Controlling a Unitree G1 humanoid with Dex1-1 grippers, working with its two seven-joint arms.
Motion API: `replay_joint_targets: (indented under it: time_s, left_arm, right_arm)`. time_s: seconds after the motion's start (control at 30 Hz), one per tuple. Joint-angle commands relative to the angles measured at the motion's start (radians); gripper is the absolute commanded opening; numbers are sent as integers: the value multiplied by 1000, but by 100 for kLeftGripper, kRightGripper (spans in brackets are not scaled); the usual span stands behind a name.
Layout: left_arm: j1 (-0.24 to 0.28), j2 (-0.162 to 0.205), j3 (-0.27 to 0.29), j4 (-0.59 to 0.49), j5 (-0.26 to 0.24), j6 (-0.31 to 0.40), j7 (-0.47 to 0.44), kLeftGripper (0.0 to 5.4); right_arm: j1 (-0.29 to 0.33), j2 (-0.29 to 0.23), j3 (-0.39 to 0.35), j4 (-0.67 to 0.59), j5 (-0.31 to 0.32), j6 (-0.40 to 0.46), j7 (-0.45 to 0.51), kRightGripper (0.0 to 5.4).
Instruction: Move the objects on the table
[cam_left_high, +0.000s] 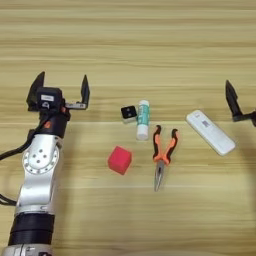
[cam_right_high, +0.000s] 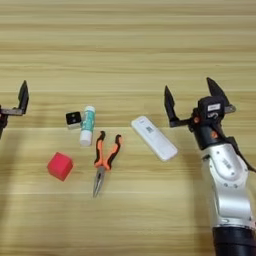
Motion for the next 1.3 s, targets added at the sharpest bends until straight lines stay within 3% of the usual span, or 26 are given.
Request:
replay_joint_targets:
  time_s: [0.03, 0.1, 0.27, 0.67, 1.3]
  left_arm:
    - [-4, 4, -2, 9, -3, -10, -9, 538]
    - [-2, 5, -4, 12, -1, -13, -12, 538]
    - [-1, 4, -2, 12, -4, -15, -16, 538]
    - [3, 6, -1, 2, -8, -17, -27, 538]
    - [0, 5, -5, -6, -12, -13, -41, 538]
  right_arm:
    - [7, -64, 10, -25, 15, 92, 73, 540]
    - [18, -92, 20, -11, -9, 103, 103, 540]
    - [48, -114, 30, -22, 44, 167, 195, 540]
    - [109, -131, 69, -3, 79, 300, 339, 540]
    - [93, -155, 110, 140, 25, 293, 419, 540]
